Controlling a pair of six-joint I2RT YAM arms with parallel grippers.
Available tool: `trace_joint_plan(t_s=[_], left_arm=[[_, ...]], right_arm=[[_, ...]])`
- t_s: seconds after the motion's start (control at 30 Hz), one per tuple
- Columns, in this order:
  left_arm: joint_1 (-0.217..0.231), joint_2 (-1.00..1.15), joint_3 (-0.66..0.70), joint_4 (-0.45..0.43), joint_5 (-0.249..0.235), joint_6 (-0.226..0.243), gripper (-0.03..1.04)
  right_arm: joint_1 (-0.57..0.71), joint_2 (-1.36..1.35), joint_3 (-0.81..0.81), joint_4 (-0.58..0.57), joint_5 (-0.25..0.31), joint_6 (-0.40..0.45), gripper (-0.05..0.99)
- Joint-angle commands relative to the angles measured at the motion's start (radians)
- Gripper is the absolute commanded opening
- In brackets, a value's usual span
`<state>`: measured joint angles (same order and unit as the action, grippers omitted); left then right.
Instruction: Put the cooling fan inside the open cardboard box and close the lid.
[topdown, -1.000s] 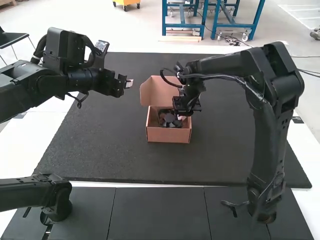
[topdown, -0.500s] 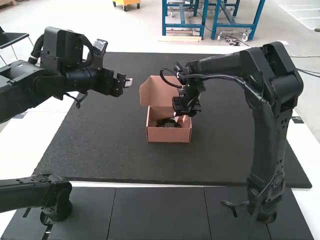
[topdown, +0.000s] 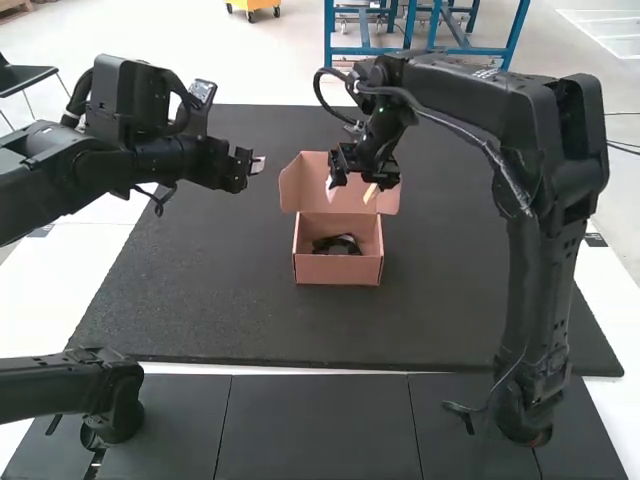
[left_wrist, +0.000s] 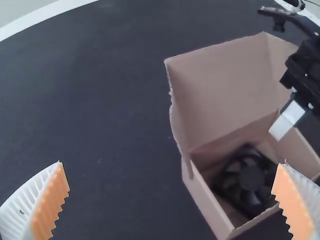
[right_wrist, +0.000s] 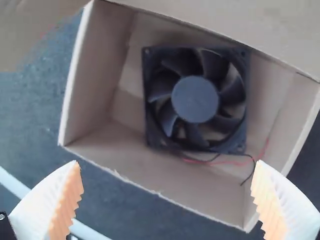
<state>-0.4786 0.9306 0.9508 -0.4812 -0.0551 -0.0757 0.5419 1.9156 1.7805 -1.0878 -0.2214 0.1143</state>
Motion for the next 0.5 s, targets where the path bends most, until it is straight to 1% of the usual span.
trace_joint_plan(t_s=[0.0,0.03,0.1,0.17,0.27,0.37,0.47], left_arm=[[0.028,0.02,0.028,0.012,-0.025,-0.009,0.96],[0.038,0.028,0.028,0.015,-0.026,-0.007,0.96],[0.066,0.045,0.028,0.021,-0.028,-0.007,0.96],[0.098,0.065,0.028,0.032,-0.028,-0.006,0.96],[0.147,0.096,0.028,0.049,-0.029,0.001,0.96],[0.184,0.128,0.028,0.07,-0.029,0.011,0.96],[0.201,0.159,0.031,0.092,-0.029,0.016,0.96]], right_arm=[[0.0,-0.116,-0.007,0.002,-0.007,-0.068,0.76],[-0.002,-0.144,-0.026,0.016,0.011,-0.074,0.76],[-0.002,-0.205,-0.084,0.051,0.019,-0.096,0.76],[-0.003,-0.279,-0.148,0.103,0.04,-0.1,0.76],[-0.003,-0.385,-0.259,0.201,0.096,-0.1,0.76],[-0.003,-0.472,-0.362,0.287,0.109,-0.091,0.76],[-0.017,-0.541,-0.448,0.358,0.123,-0.068,0.76]])
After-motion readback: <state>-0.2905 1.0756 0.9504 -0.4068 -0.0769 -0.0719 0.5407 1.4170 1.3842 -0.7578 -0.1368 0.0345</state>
